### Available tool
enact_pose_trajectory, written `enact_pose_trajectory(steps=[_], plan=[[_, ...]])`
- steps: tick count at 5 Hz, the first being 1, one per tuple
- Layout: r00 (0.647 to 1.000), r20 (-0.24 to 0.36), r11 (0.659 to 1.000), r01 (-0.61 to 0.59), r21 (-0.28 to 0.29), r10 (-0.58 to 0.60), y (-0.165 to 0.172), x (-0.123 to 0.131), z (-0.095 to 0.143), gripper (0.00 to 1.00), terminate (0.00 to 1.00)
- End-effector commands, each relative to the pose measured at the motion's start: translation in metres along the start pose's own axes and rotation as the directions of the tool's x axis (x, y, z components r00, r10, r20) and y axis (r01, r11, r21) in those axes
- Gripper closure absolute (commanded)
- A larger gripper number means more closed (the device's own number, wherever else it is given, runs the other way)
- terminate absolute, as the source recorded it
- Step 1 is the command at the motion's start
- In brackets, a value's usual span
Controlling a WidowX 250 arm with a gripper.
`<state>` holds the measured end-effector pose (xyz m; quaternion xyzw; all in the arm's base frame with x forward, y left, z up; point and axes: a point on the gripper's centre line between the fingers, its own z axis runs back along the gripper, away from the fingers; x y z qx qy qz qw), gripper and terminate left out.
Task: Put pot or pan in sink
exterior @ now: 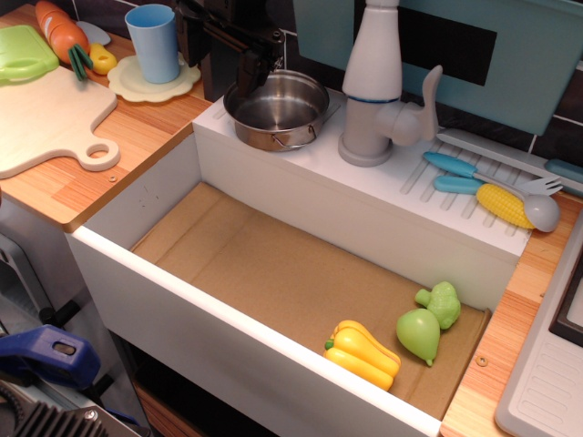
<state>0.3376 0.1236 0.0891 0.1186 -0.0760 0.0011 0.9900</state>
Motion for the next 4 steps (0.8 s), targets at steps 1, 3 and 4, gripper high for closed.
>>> enact_pose_trajectory(steps=[1,3,4], plan=[[1.0,0.0,1.0,0.0,0.0,0.0,0.0,0.0,0.0,0.0,0.0],[0.925,0.219,0.95,0.307,0.056,-0.312,-0.007,0.001,0.004,0.0,0.0],[0.863,0.282,0.908,0.405,0.111,-0.419,-0.011,0.001,0.0,0.0,0.0]])
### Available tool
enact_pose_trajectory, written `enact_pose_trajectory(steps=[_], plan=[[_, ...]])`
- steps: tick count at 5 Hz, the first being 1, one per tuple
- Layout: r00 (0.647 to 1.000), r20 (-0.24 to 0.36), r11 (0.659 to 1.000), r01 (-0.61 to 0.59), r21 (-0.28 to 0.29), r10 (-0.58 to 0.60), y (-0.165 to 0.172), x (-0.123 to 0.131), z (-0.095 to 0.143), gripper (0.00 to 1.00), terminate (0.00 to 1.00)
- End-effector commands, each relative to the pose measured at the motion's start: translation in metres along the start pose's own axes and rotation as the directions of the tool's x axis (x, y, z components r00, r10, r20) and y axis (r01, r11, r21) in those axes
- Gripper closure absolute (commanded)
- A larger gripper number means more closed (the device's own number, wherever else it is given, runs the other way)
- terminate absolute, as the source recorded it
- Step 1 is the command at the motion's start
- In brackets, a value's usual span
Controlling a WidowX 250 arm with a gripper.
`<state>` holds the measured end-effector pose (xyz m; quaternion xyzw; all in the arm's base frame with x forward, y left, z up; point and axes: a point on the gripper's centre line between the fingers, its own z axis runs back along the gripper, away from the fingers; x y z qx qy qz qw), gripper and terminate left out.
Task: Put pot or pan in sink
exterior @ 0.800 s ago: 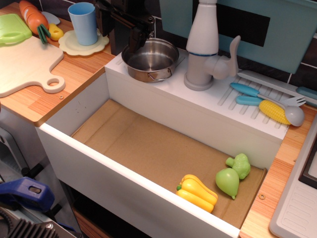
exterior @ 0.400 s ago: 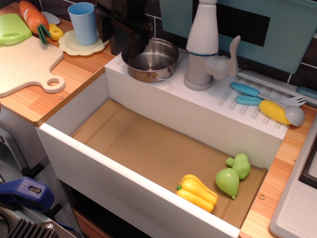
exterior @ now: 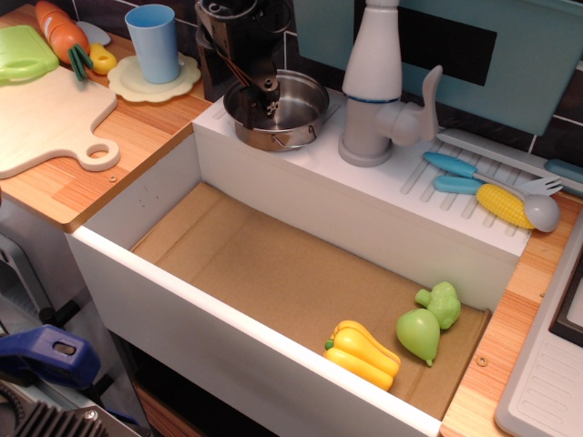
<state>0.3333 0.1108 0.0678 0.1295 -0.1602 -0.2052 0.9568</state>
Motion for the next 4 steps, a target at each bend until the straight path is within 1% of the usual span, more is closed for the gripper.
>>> enact_pose_trajectory(steps=[1,3,4], plan=[[0.989,0.109,0.994,0.098,0.054,-0.103,0.012,0.014,0.008,0.0,0.0],[0.975,0.19,0.993,0.121,-0.008,-0.117,0.01,0.014,-0.011,0.0,0.0],[0.976,0.198,0.994,0.1,-0.045,-0.089,0.005,0.012,-0.018,0.0,0.0]])
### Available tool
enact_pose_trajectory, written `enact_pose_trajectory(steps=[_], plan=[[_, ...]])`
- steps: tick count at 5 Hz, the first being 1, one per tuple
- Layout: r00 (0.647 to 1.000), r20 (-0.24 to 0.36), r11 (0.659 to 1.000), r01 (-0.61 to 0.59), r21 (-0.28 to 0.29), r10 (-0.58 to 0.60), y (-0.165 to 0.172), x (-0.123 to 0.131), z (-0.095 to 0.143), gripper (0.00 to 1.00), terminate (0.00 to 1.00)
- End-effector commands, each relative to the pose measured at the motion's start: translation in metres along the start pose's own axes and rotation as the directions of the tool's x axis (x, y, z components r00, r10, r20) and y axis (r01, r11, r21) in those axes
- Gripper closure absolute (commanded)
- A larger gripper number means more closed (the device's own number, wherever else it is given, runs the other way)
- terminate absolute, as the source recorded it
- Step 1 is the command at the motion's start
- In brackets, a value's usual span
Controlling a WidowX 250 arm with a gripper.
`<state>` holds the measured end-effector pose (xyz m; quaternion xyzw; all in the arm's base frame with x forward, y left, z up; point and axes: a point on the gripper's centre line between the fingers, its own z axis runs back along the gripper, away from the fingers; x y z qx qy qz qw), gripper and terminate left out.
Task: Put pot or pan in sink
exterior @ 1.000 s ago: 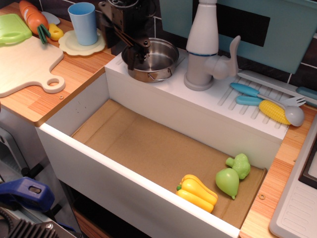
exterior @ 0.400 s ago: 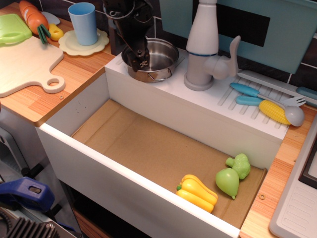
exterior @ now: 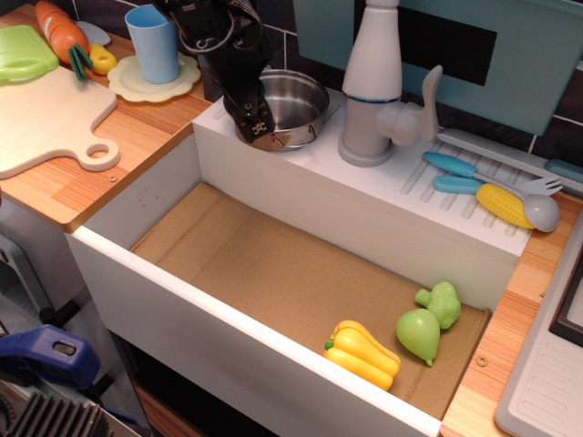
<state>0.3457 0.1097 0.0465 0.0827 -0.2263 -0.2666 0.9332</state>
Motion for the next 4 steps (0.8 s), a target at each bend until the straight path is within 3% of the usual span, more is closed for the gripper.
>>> enact_pose_trajectory(steps=[1,2,4], plan=[[0.999,0.046,1.0,-0.012,-0.016,0.013,0.006,0.002,-0.005,0.0,0.0],[0.997,0.071,1.0,-0.02,-0.015,0.021,0.0,0.001,-0.014,0.0,0.0],[0.995,0.069,0.995,-0.067,-0.078,0.072,0.002,-0.002,-0.027,0.0,0.0]])
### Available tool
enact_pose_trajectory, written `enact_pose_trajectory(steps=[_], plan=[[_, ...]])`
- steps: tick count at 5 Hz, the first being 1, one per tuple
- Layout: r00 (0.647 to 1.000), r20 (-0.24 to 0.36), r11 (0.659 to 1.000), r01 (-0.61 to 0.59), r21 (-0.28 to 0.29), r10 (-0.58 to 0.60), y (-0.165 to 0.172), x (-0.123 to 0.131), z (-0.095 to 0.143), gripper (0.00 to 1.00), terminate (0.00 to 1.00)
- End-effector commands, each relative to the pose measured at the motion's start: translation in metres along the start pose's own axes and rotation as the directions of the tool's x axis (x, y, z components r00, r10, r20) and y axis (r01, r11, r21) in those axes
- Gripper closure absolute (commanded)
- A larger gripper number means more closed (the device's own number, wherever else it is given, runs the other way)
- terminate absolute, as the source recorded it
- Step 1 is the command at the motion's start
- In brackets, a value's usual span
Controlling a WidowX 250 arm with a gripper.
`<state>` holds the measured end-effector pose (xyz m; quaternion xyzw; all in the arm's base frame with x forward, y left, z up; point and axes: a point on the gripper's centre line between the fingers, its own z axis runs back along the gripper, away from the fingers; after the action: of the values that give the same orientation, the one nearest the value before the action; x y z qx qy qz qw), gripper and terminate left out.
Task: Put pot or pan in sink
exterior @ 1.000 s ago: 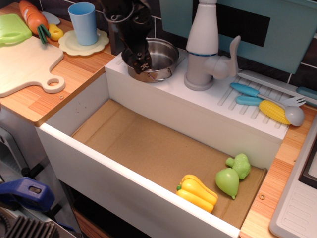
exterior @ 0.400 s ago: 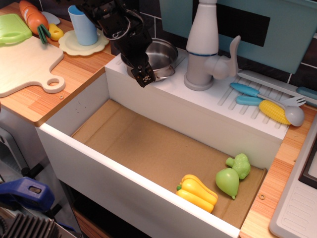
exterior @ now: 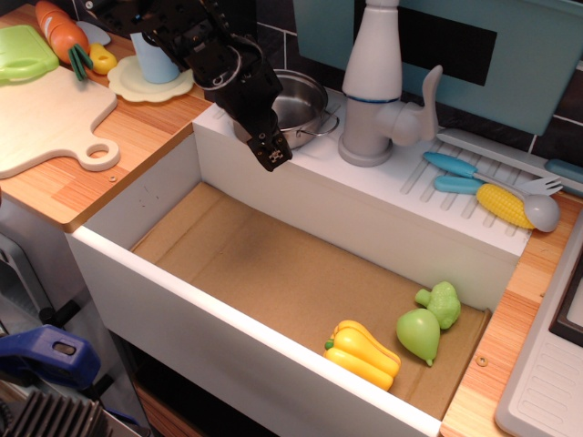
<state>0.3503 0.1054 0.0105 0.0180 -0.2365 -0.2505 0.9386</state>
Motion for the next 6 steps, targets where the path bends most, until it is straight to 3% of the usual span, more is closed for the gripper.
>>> enact_pose_trajectory(steps=[1,3,4,5,6], plan=[[1.0,0.014,0.999,-0.026,0.027,0.026,0.01,0.006,0.007,1.0,0.0],[0.992,-0.044,0.988,-0.116,0.1,0.121,-0.003,0.005,0.029,1.0,0.0],[0.969,-0.113,0.963,-0.196,0.183,0.219,-0.015,0.001,0.043,1.0,0.0],[0.94,-0.159,0.936,-0.263,0.232,0.303,-0.032,-0.006,0.047,1.0,0.0],[0.926,-0.149,0.92,-0.306,0.247,0.348,-0.044,-0.01,0.042,1.0,0.0]])
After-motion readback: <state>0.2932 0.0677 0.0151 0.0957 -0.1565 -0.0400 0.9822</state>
